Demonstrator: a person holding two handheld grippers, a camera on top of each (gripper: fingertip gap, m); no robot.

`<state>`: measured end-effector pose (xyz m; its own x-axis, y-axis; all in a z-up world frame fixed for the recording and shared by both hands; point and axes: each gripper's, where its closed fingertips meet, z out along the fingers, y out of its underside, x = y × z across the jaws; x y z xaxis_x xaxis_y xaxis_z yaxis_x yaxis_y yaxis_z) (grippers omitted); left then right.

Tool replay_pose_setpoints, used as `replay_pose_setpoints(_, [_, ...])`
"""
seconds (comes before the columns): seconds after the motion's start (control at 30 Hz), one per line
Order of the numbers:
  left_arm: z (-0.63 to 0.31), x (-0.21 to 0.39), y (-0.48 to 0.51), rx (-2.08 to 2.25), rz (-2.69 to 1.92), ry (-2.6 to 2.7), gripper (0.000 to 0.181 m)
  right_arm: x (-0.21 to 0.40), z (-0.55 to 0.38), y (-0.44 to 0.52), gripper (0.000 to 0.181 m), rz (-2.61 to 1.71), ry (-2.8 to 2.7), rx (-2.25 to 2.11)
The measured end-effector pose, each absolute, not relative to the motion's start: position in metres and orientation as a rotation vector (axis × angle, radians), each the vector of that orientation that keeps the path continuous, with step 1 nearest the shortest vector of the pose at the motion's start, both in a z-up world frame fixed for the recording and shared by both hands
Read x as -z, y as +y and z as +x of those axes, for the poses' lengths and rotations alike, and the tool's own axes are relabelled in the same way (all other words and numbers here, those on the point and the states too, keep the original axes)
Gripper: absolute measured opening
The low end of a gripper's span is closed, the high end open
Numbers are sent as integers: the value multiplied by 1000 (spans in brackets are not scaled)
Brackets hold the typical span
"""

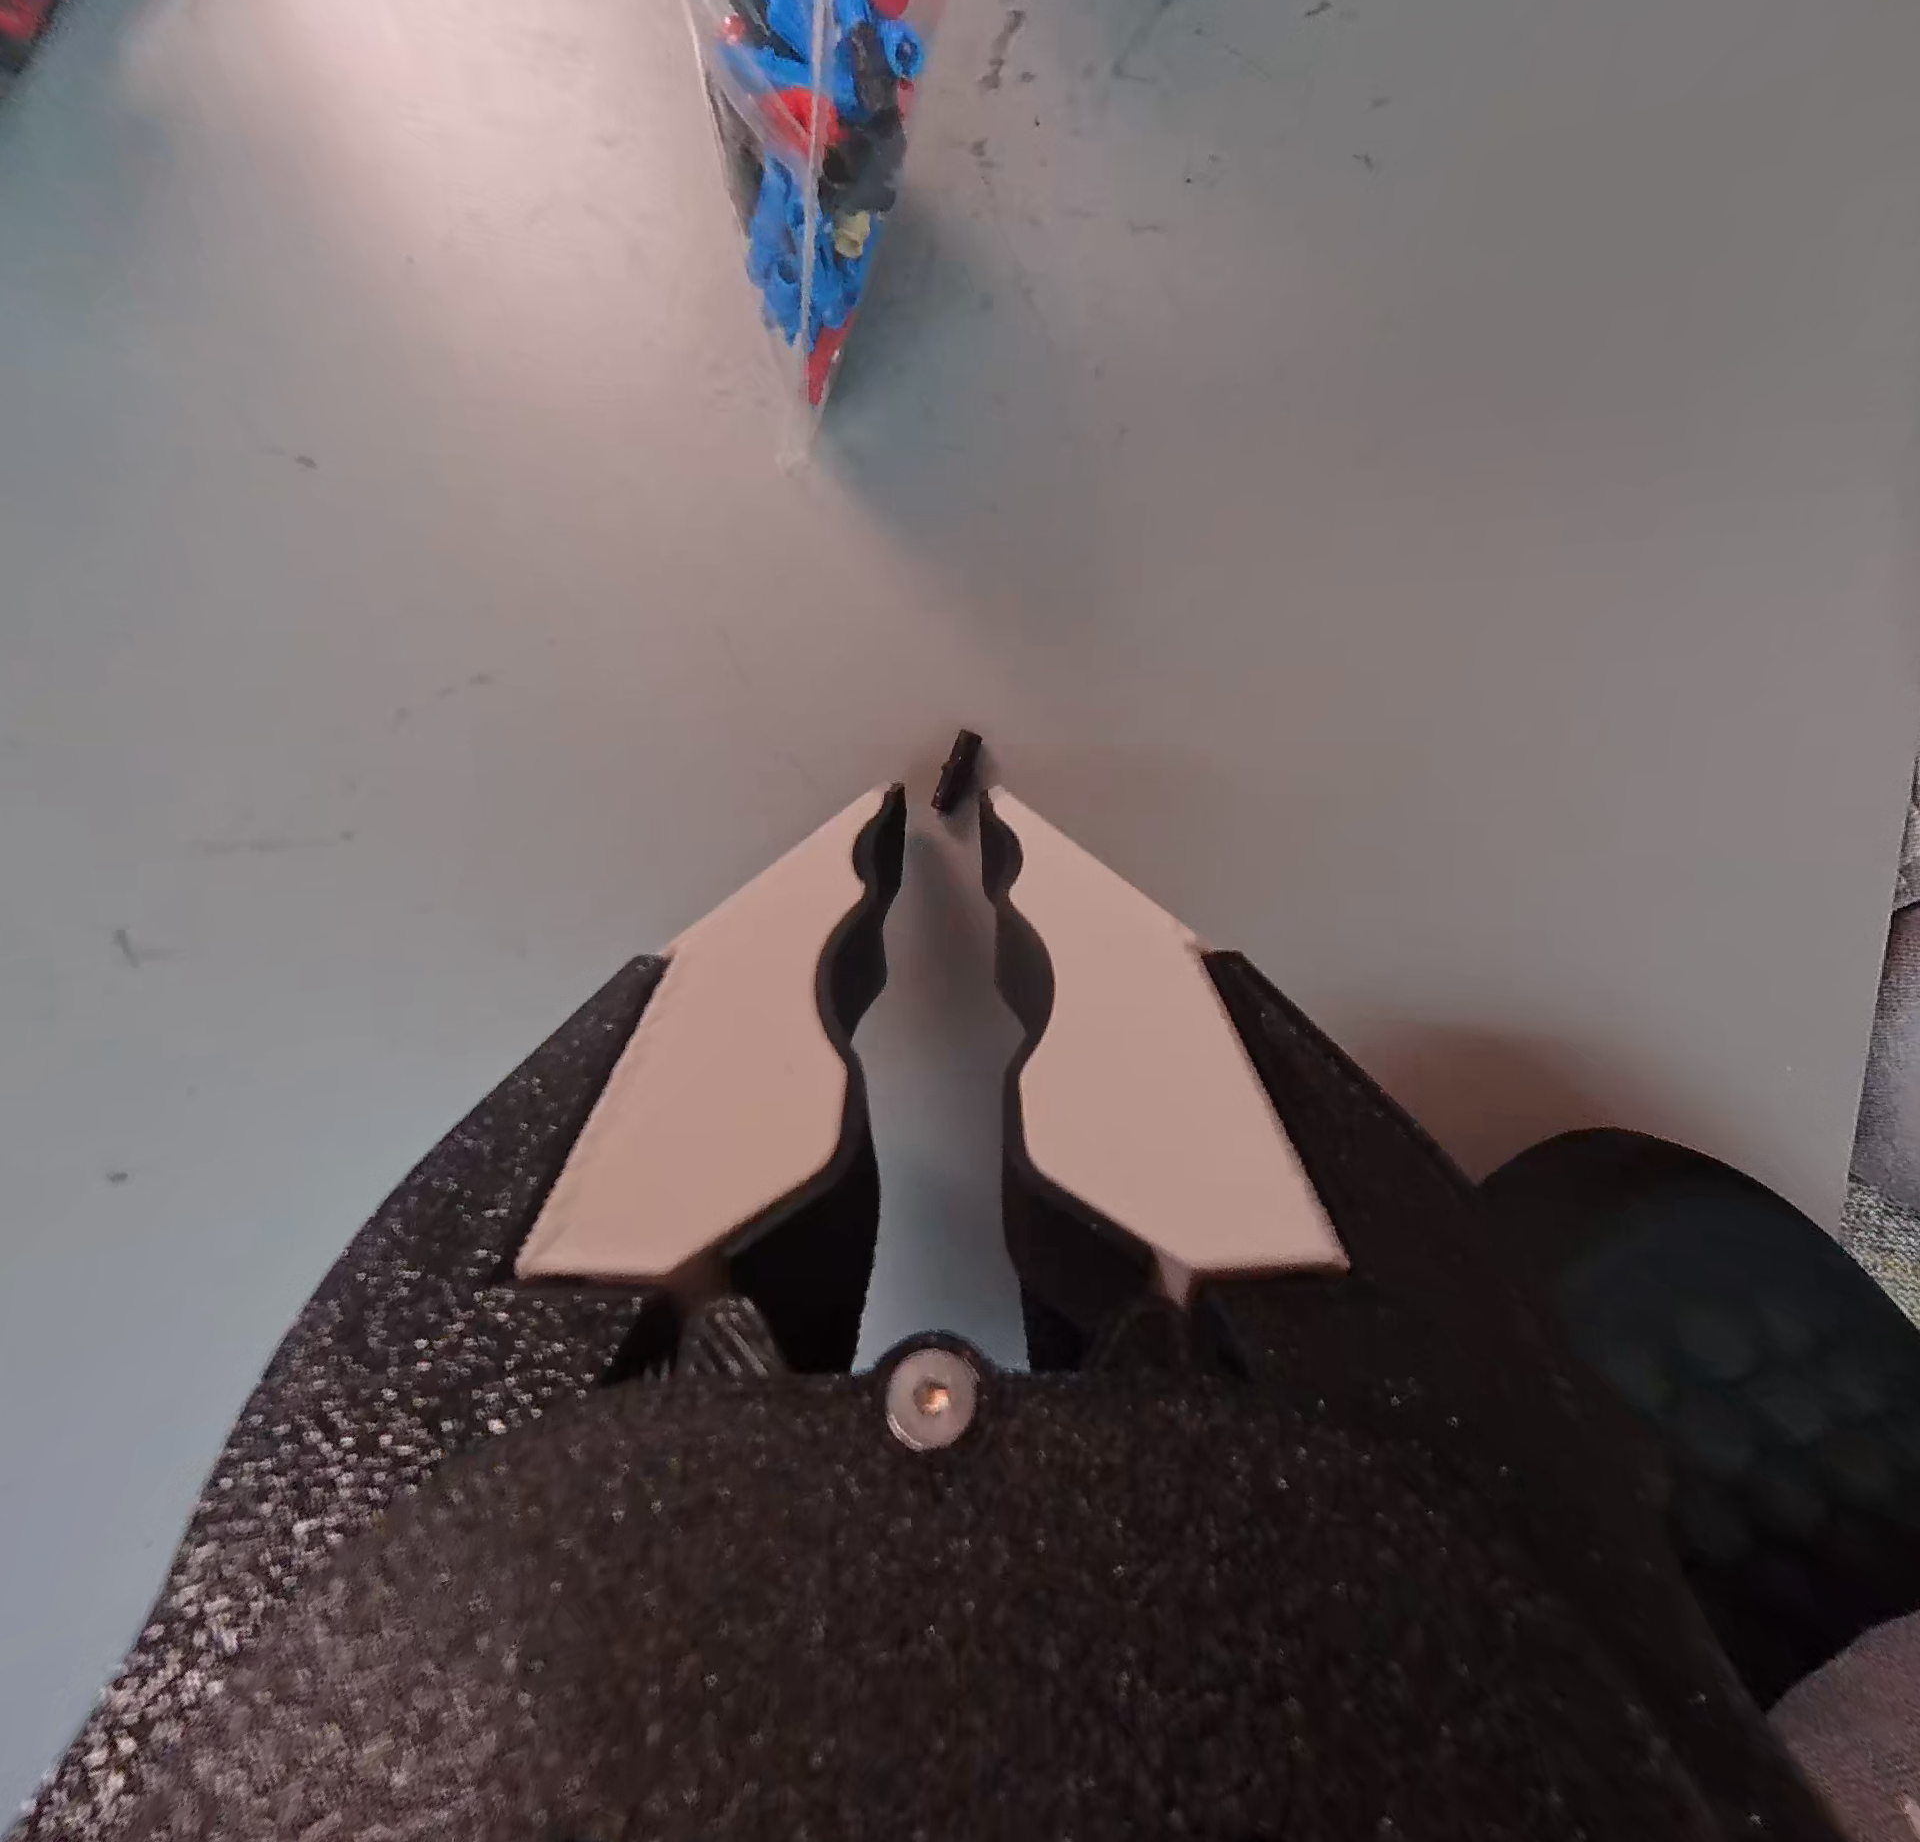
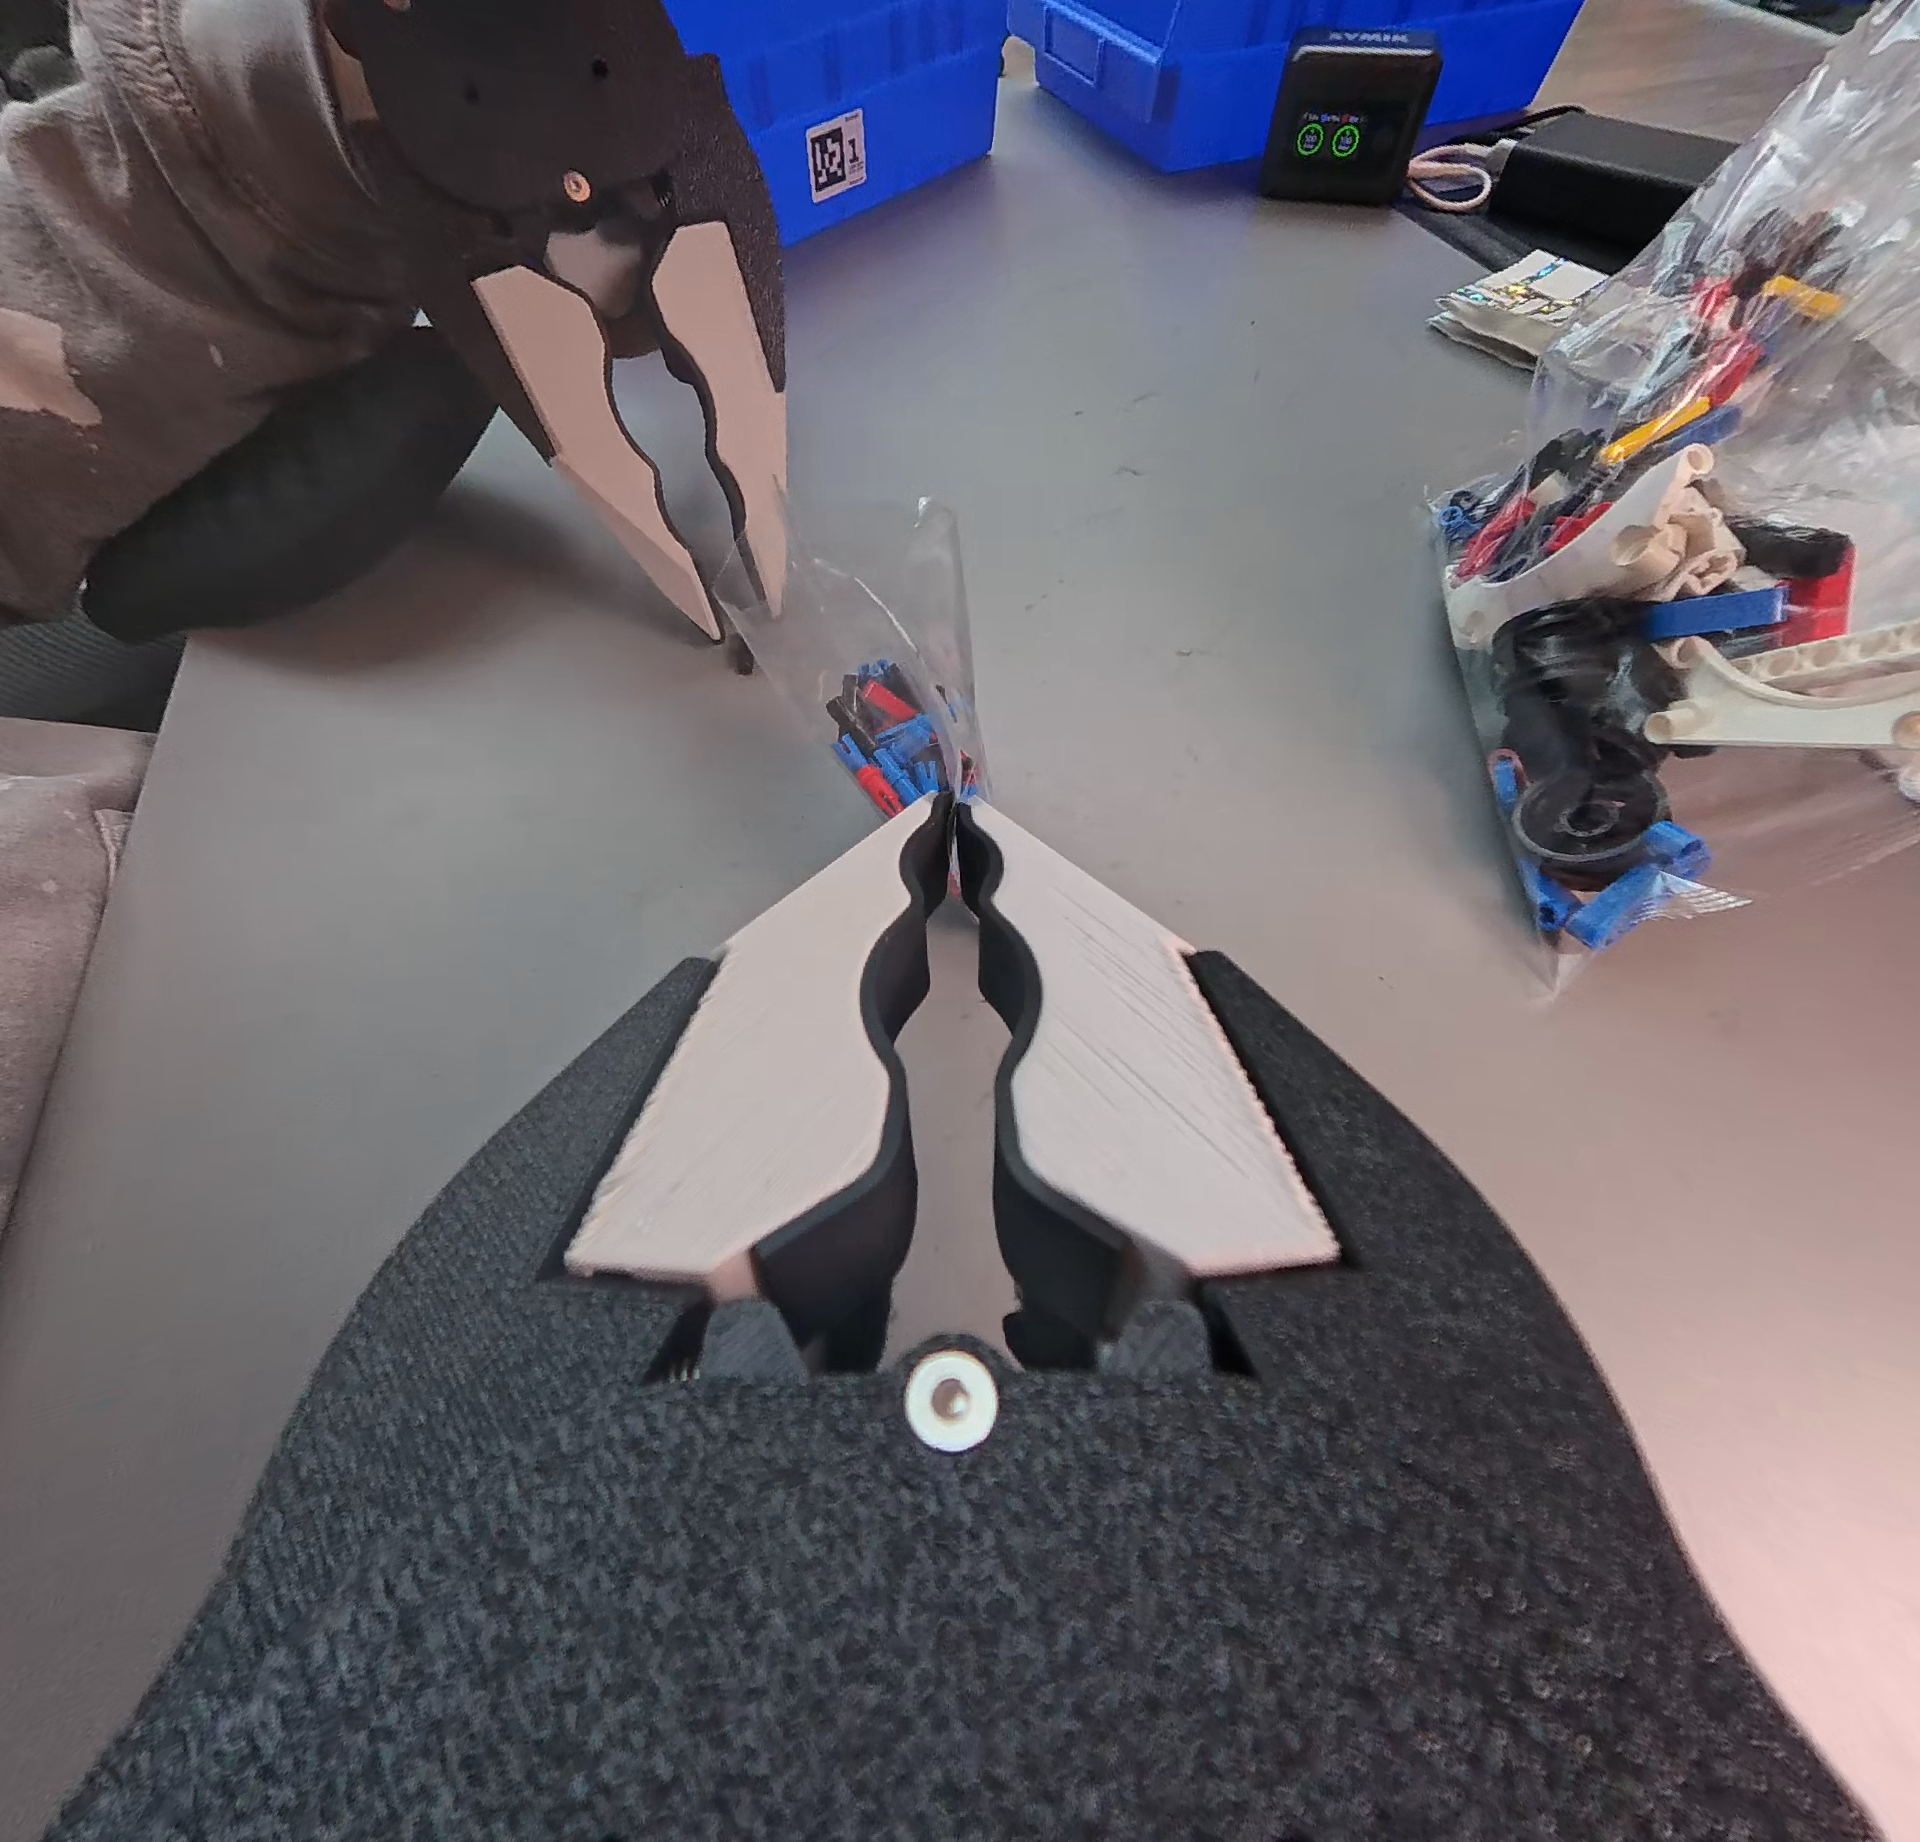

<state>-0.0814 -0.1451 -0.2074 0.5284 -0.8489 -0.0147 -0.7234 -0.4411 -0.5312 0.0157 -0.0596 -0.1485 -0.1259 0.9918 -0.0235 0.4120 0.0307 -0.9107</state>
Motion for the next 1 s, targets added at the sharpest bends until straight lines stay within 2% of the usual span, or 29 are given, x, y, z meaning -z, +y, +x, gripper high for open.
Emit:
replay_pose_setpoints(0.03, [-81, 209, -145, 345, -2293, 1285, 14, 148, 16, -60, 0, -1451, -1622, -1070])
replay_pose_setpoints(0.3, [-77, 206, -139, 310, -2237, 1315, 4, 149, 16, -60, 0, -1448, -1626, -1065])
replay_pose_setpoints(0.5, [-25, 100, -107, 383, -1771, 1115, 4, 149, 14, -60, 0, -1449, -1626, -1069])
replay_pose_setpoints(0.57, [-13, 88, -98, 386, -1728, 1089, 4, 149, 14, -60, 0, -1447, -1628, -1061])
replay_pose_setpoints(0.67, [-2, 100, -90, 386, -1773, 1115, 5, 149, 15, -60, 0, -1445, -1627, -1054])
replay_pose_setpoints(0.83, [-1, 102, -88, 458, -1741, 1048, 24, 148, 16, -58, 0, -1449, -1622, -1064])
replay_pose_setpoints(1.0, [-22, 120, -95, 616, -1771, 1024, 32, 146, 16, -60, 0, -1456, -1608, -1110])
